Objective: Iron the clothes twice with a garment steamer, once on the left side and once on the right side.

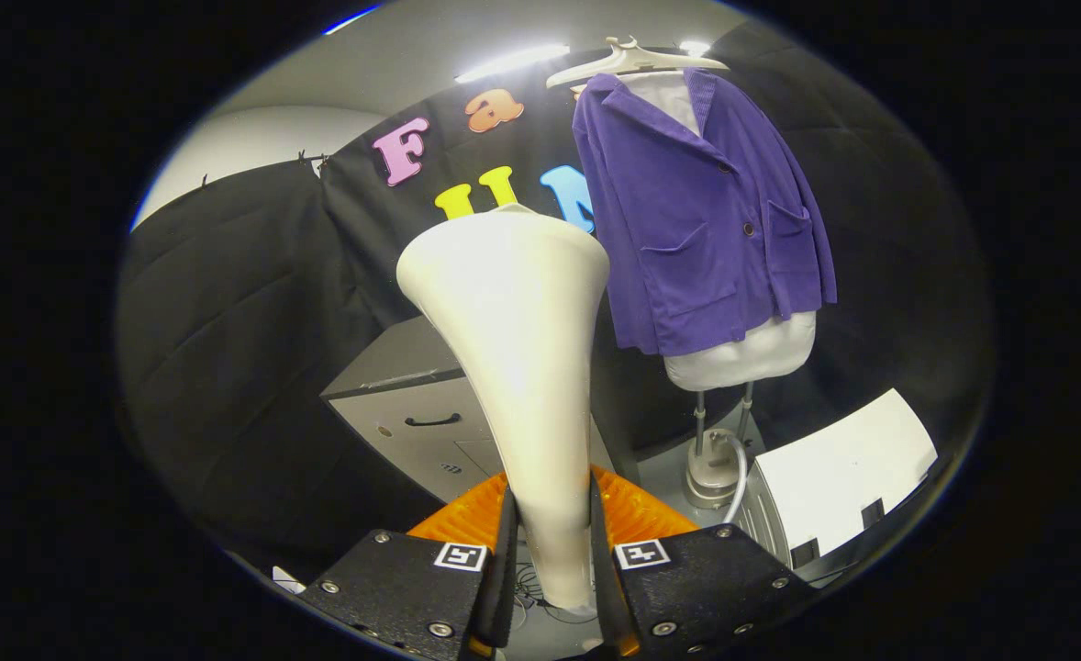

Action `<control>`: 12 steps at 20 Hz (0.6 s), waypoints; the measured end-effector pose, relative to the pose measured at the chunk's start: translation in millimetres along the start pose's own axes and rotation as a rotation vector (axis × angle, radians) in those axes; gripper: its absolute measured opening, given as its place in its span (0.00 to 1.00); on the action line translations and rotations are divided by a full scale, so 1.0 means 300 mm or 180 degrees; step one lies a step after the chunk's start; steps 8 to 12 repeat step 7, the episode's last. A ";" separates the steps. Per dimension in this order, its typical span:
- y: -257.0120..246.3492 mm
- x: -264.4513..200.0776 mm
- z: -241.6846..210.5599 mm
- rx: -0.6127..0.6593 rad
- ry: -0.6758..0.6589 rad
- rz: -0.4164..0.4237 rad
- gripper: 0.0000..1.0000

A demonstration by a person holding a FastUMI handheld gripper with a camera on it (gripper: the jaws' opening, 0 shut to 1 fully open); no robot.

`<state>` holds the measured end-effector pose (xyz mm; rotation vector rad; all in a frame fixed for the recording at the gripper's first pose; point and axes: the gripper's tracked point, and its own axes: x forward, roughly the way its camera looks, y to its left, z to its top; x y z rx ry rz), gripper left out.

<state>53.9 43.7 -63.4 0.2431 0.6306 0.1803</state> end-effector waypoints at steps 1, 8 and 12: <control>-0.002 0.001 0.001 0.0011 0.0002 -0.0002 0.36; 0.003 0.012 -0.005 0.0025 0.0012 0.0008 0.36; 0.003 0.012 -0.005 0.0025 0.0012 0.0008 0.36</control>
